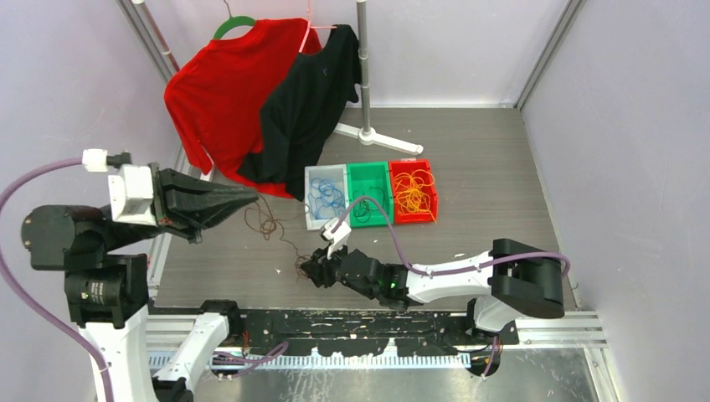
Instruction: Untangle the cables
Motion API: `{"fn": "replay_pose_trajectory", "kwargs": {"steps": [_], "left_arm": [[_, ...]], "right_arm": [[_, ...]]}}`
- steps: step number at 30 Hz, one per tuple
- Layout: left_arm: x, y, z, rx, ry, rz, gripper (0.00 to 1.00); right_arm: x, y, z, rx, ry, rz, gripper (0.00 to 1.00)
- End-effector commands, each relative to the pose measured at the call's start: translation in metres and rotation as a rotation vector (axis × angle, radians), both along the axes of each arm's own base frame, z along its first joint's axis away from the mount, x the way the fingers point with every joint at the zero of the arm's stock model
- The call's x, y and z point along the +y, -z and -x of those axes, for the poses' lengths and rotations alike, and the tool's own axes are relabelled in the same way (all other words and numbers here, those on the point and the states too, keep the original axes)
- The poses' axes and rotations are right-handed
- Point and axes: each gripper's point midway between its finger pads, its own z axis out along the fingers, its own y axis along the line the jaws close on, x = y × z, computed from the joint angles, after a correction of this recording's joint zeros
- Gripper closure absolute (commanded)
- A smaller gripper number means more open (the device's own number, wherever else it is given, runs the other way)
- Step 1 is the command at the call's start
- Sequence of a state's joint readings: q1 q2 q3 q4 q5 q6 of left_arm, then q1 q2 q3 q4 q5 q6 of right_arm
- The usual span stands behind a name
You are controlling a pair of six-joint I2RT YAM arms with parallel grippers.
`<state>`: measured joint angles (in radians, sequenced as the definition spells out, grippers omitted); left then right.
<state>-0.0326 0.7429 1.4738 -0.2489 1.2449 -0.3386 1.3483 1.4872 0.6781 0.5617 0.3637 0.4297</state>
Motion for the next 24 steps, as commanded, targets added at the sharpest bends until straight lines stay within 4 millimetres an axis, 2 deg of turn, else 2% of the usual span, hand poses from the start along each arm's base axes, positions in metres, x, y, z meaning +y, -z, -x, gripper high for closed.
{"fn": "replay_pose_trajectory", "kwargs": {"steps": [1, 4, 8, 13, 16, 24], "left_arm": [[0.007, -0.058, 0.000, -0.240, -0.099, 0.050, 1.00], [0.010, -0.082, 0.000, -0.324, -0.143, 0.070, 1.00], [0.013, -0.103, 0.001, -0.396, -0.168, 0.080, 1.00], [0.020, -0.134, -0.001, -0.537, -0.250, 0.099, 1.00], [0.024, -0.150, -0.003, -0.592, -0.283, 0.105, 1.00], [0.026, -0.176, -0.004, -0.673, -0.308, 0.110, 1.00]], "right_arm": [[-0.002, -0.001, -0.006, 0.019, 0.060, -0.067, 0.57], [-0.004, 0.005, -0.007, 0.033, 0.071, -0.072, 0.56], [-0.006, 0.011, -0.006, 0.043, 0.077, -0.068, 0.53], [-0.005, 0.020, -0.005, 0.052, 0.070, -0.050, 0.36], [-0.004, 0.025, -0.004, 0.059, 0.065, -0.039, 0.35], [-0.004, 0.038, -0.005, 0.076, 0.081, -0.003, 0.35]]}}
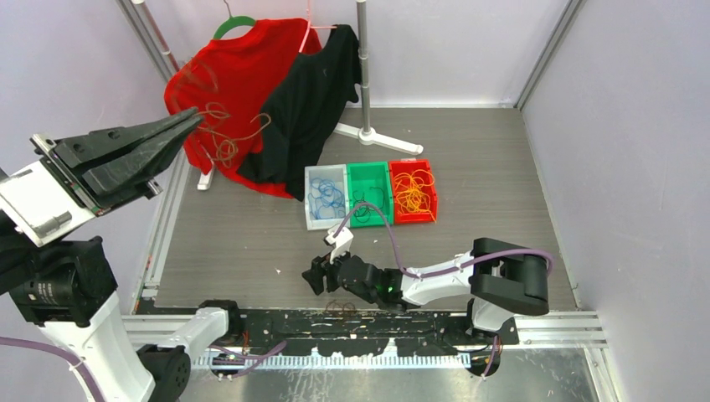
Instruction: Untangle the cables
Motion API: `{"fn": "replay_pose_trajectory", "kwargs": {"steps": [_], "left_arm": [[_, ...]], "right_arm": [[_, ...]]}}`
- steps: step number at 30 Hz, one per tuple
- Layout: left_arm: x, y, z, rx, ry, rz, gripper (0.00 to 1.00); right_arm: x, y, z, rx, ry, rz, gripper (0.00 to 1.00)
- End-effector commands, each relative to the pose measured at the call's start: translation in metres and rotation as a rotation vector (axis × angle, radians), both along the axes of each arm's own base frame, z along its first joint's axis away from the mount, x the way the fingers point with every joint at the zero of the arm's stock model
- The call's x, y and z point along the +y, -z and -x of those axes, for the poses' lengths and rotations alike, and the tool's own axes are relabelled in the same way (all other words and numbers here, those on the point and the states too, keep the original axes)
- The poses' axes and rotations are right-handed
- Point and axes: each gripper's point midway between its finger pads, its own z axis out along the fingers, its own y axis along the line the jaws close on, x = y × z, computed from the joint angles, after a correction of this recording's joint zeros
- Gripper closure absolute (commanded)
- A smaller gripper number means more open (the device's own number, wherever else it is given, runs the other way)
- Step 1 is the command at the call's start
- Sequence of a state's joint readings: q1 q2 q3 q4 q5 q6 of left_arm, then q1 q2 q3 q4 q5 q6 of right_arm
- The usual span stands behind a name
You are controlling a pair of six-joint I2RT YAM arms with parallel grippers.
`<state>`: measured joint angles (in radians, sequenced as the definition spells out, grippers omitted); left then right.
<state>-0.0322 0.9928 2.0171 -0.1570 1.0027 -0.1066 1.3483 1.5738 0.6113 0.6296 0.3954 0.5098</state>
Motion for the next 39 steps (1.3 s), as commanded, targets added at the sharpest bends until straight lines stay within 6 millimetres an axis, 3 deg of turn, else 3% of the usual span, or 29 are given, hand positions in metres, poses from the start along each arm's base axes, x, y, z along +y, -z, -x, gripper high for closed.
{"fn": "replay_pose_trajectory", "kwargs": {"steps": [1, 3, 5, 9, 13, 19, 26, 33, 39], "left_arm": [[0.006, -0.022, -0.004, -0.083, -0.053, 0.021, 1.00], [0.003, -0.018, -0.006, -0.060, -0.034, 0.003, 1.00], [0.001, -0.008, -0.008, -0.023, -0.016, -0.007, 1.00], [-0.004, 0.031, -0.022, 0.096, 0.021, -0.035, 1.00], [-0.009, 0.082, -0.030, 0.214, 0.067, -0.078, 1.00], [-0.014, 0.151, -0.038, 0.392, 0.125, -0.106, 1.00], [-0.016, 0.196, -0.039, 0.519, 0.164, -0.116, 1.00], [-0.017, 0.219, -0.038, 0.581, 0.173, -0.116, 1.00], [-0.017, 0.225, -0.036, 0.600, 0.179, -0.119, 1.00]], "right_arm": [[0.006, -0.010, -0.005, 0.000, 0.032, -0.046, 0.35], [0.006, -0.017, -0.005, -0.010, 0.027, -0.059, 0.35], [0.007, -0.038, -0.007, -0.045, 0.020, -0.081, 0.34], [0.002, -0.111, -0.008, -0.142, -0.010, -0.169, 0.24], [-0.020, -0.192, 0.002, -0.259, -0.065, -0.262, 0.15], [-0.045, -0.263, 0.032, -0.367, -0.227, -0.326, 0.09], [-0.050, -0.302, 0.035, -0.465, -0.267, -0.329, 0.09], [-0.012, -0.321, 0.040, -0.482, -0.371, -0.324, 0.09], [0.016, -0.319, 0.032, -0.477, -0.396, -0.303, 0.15]]}}
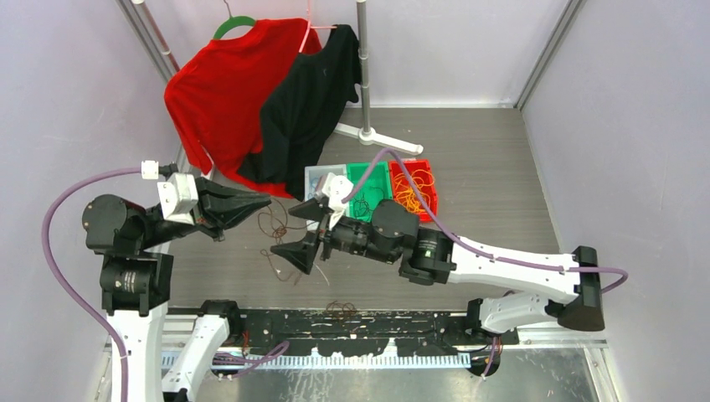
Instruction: Untangle the cables
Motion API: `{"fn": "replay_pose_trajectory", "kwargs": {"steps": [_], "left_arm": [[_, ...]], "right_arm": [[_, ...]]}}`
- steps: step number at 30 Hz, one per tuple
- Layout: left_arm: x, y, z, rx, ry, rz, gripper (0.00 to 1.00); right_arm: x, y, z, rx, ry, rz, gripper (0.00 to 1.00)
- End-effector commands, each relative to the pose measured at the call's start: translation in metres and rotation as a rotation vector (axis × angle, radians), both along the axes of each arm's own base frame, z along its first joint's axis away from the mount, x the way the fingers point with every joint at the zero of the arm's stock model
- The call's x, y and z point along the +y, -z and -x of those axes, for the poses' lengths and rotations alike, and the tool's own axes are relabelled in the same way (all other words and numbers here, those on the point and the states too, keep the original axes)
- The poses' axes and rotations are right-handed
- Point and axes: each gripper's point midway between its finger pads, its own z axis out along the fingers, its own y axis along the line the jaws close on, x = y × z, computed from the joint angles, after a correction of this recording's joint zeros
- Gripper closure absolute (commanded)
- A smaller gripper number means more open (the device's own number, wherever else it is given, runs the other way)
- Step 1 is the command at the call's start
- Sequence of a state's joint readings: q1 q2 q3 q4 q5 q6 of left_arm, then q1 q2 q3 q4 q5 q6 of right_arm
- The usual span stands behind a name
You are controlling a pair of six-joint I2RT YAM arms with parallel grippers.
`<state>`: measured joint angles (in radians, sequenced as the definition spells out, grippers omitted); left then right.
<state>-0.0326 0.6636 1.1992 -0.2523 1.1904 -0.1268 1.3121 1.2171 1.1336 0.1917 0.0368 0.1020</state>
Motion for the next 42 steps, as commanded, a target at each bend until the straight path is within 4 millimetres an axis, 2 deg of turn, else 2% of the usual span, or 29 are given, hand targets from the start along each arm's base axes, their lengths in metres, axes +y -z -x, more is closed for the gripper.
{"fn": "replay_pose_trajectory", "kwargs": {"steps": [1, 3, 4, 8, 9, 10, 12, 13, 15, 17, 19, 21, 25, 30, 36, 42], "left_arm": [[-0.001, 0.002, 0.006, 0.007, 0.015, -0.001, 1.00], [0.000, 0.004, 0.006, 0.009, 0.013, 0.000, 1.00], [-0.001, 0.005, 0.006, 0.014, 0.013, 0.000, 1.00], [0.000, 0.009, 0.005, 0.019, 0.008, -0.001, 1.00], [0.000, 0.011, 0.003, 0.025, 0.003, -0.001, 1.00], [0.000, 0.013, 0.002, 0.027, -0.002, 0.000, 0.99], [0.002, 0.018, -0.003, 0.037, -0.023, 0.000, 0.83], [0.003, 0.023, -0.006, 0.038, -0.037, -0.008, 0.68], [0.006, 0.030, -0.012, 0.041, -0.067, -0.027, 0.53], [0.008, 0.036, -0.017, 0.044, -0.095, -0.045, 0.29], [0.010, 0.040, -0.021, 0.047, -0.115, -0.058, 0.16], [0.012, 0.043, -0.026, 0.050, -0.132, -0.064, 0.07], [0.014, 0.046, -0.031, 0.060, -0.156, -0.075, 0.00], [0.018, 0.052, -0.033, 0.071, -0.180, -0.100, 0.00], [0.019, 0.057, -0.029, 0.071, -0.186, -0.117, 0.00], [0.021, 0.060, -0.028, 0.085, -0.195, -0.133, 0.00]], "right_arm": [[0.012, -0.029, 0.002, -0.033, -0.048, -0.058, 0.17], [0.020, -0.027, 0.002, -0.024, -0.067, -0.050, 0.27], [0.023, -0.025, -0.001, -0.017, -0.064, -0.043, 0.35], [0.024, -0.020, -0.021, 0.053, 0.002, -0.060, 0.86], [0.020, -0.019, -0.027, 0.074, 0.021, -0.080, 0.95], [0.015, -0.019, -0.034, 0.095, 0.047, -0.101, 0.99], [0.004, -0.014, -0.051, 0.131, 0.098, -0.119, 0.99], [-0.005, -0.010, -0.066, 0.154, 0.142, -0.123, 0.99], [-0.024, -0.001, -0.089, 0.201, 0.211, -0.128, 0.99], [-0.047, 0.005, -0.110, 0.236, 0.278, -0.144, 0.99], [-0.071, 0.009, -0.128, 0.231, 0.359, -0.146, 0.99], [-0.093, 0.010, -0.143, 0.222, 0.438, -0.132, 0.99], [-0.127, -0.005, -0.161, 0.188, 0.535, -0.128, 0.99], [-0.148, -0.009, -0.178, 0.143, 0.628, -0.070, 0.99], [-0.159, 0.020, -0.205, 0.139, 0.734, 0.032, 0.99], [-0.158, 0.053, -0.229, 0.159, 0.798, 0.099, 0.99]]}}
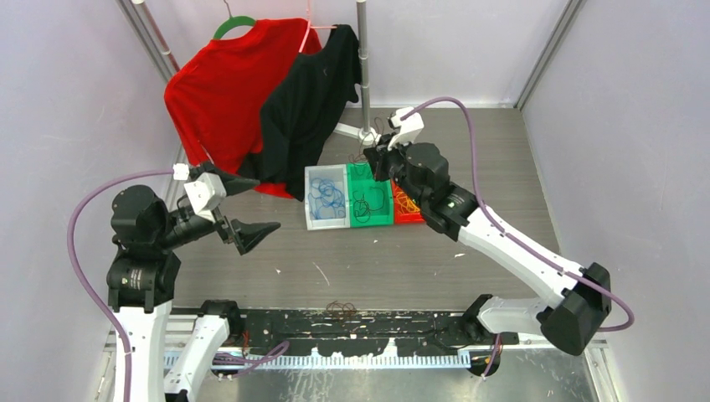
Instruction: Untangle the cables
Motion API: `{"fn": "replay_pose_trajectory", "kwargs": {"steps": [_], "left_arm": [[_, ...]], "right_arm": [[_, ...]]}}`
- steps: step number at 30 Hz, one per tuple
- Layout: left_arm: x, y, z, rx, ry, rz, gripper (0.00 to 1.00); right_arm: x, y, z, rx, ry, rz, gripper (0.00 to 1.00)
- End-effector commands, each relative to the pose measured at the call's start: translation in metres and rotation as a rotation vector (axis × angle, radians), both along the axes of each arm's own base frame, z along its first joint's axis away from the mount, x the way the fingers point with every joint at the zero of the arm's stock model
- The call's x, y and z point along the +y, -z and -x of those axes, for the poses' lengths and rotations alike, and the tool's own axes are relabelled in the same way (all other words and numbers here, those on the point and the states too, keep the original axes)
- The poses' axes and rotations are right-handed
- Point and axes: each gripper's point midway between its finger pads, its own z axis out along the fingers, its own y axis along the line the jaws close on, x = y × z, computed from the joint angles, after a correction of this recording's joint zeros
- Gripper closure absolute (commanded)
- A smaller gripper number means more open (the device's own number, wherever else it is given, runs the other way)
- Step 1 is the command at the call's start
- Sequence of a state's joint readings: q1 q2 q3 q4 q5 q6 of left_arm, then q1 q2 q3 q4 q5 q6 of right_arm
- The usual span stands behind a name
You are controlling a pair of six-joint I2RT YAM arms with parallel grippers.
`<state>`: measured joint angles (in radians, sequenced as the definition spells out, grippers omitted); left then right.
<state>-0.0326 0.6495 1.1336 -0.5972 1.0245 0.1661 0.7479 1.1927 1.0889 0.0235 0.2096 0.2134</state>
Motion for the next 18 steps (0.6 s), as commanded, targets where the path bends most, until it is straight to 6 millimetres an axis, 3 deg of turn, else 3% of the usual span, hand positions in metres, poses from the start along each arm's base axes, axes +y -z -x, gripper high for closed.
{"fn": "replay_pose_trajectory", "kwargs": {"steps": [1, 9, 18], "left_arm": [[0.003, -0.010, 0.004, -0.040, -0.017, -0.020, 0.00], [0.005, -0.009, 0.007, -0.048, -0.024, -0.033, 0.01], [0.005, -0.009, 0.008, -0.048, -0.025, -0.046, 0.00]], "right_arm": [[-0.004, 0.008, -0.022, -0.018, 0.068, 0.040, 0.99], [-0.004, 0.071, -0.057, 0.067, 0.171, 0.180, 0.99], [0.005, 0.153, -0.081, 0.202, 0.210, 0.342, 0.99]]}}
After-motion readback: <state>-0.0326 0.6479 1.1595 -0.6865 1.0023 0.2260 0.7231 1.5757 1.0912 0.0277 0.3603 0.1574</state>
